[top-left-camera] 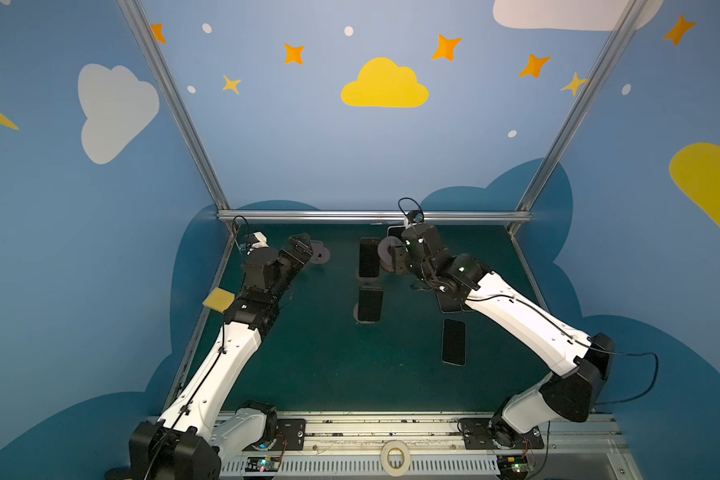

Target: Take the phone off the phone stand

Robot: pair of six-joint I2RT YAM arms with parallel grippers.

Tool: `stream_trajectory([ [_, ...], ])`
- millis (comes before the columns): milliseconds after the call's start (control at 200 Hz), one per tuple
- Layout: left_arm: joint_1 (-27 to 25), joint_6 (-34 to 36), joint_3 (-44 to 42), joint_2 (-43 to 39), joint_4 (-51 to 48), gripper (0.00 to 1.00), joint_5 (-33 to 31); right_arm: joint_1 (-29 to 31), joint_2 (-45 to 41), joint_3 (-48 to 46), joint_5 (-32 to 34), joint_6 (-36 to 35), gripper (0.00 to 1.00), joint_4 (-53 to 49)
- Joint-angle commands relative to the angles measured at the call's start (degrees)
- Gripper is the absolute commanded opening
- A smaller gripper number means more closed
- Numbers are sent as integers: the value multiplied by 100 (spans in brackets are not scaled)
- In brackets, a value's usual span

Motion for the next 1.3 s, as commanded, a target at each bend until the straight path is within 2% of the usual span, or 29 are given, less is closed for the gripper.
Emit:
stream_trajectory([
  [0, 294, 154, 43, -99, -17, 100, -382, 415, 456, 543, 267, -328, 52, 642],
  [130, 836, -194, -6, -48, -155, 100, -539, 852, 1477, 1375, 259, -223, 52, 750],
  [245, 1224, -572, 18, -59, -236, 100, -330, 1053, 2527, 2431, 194, -97, 52, 831],
  [365, 1246, -431, 16, -147, -258, 100, -433, 1180, 3717, 3814, 167, -17, 51, 460],
  [521, 1231, -254, 41, -147, -236, 100, -522, 1314, 4835, 5073, 289, -103, 51, -39],
  [981, 1341, -239, 139, 159, -210, 100, -60, 1225, 5731, 5055, 77, -215, 51, -32],
  [1297, 1424, -377, 132, 326, -113, 100, 187, 1128, 6325, 5659, -271, -166, 51, -289],
])
